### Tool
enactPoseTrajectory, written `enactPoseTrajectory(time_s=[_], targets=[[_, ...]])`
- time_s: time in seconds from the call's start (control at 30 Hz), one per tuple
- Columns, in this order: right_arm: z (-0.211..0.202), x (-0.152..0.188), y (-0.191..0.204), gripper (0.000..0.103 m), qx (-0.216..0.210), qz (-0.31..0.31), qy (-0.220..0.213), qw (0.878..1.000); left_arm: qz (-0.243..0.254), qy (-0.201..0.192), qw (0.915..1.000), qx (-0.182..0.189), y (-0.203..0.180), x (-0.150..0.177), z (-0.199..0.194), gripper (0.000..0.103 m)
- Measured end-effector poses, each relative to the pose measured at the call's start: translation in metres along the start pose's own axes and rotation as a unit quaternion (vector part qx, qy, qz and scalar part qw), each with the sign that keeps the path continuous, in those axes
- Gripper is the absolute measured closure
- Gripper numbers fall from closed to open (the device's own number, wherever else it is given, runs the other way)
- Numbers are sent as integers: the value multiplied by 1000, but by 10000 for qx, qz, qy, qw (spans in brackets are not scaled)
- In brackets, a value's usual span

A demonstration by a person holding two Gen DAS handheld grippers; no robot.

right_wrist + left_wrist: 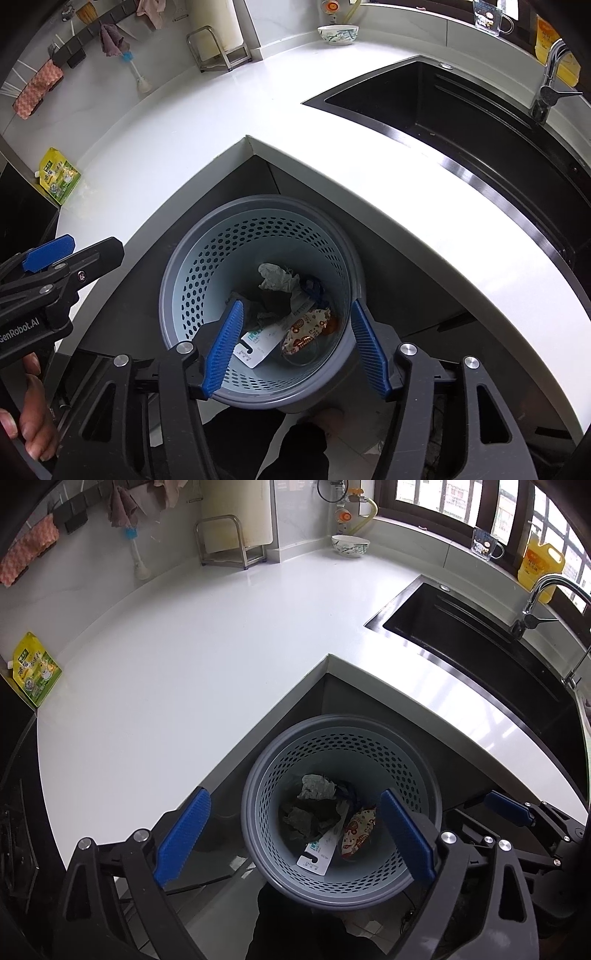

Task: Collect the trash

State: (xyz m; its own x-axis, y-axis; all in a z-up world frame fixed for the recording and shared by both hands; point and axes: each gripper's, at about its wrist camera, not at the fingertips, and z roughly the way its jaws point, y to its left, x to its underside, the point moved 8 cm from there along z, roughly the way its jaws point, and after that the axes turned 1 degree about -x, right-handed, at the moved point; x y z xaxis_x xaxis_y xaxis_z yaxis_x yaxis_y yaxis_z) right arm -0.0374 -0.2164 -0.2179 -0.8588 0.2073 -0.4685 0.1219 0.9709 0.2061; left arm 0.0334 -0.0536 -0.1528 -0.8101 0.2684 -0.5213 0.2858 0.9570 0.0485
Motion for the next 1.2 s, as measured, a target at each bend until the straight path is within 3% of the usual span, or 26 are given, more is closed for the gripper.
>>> enactPoseTrajectory(time_s=[1.2], targets=[[-13,2,5,44,78,-32,-132,9999,-35,-150,9996,-224,16,3,-19,6]])
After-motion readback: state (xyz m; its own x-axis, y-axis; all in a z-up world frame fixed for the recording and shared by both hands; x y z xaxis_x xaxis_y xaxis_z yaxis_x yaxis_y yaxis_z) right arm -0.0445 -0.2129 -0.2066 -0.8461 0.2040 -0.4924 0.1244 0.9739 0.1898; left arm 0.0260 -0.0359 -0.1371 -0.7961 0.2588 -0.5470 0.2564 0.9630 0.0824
